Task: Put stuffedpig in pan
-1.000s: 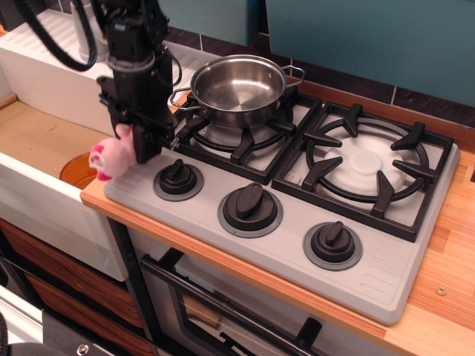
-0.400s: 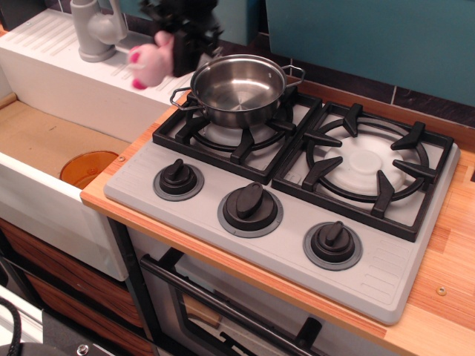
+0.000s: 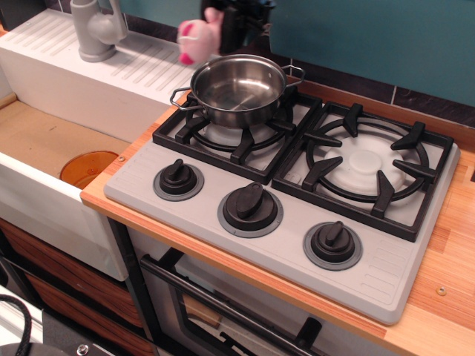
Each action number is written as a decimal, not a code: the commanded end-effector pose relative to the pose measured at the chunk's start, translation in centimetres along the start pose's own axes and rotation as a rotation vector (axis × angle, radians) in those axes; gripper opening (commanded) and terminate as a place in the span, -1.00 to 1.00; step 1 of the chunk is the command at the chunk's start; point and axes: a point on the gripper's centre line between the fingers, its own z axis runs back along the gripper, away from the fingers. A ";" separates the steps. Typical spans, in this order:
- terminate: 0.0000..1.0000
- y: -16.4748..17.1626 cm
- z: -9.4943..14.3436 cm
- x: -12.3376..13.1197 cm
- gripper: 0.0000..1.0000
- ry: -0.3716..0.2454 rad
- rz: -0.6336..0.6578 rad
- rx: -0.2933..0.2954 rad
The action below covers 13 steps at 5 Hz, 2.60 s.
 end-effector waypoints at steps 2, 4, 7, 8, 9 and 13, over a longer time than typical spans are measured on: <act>-1.00 -1.5 1.7 1.7 1.00 -0.072 0.002 -0.006; -1.00 -1.7 1.9 1.6 1.00 -0.083 -0.001 -0.019; -1.00 -2.1 2.6 1.2 1.00 -0.065 0.012 -0.018; -1.00 -2.0 3.5 1.1 1.00 -0.051 0.013 -0.019; -1.00 -1.5 4.2 0.9 1.00 -0.061 0.000 -0.225; -1.00 -0.8 4.6 -0.4 1.00 -0.128 0.037 -0.194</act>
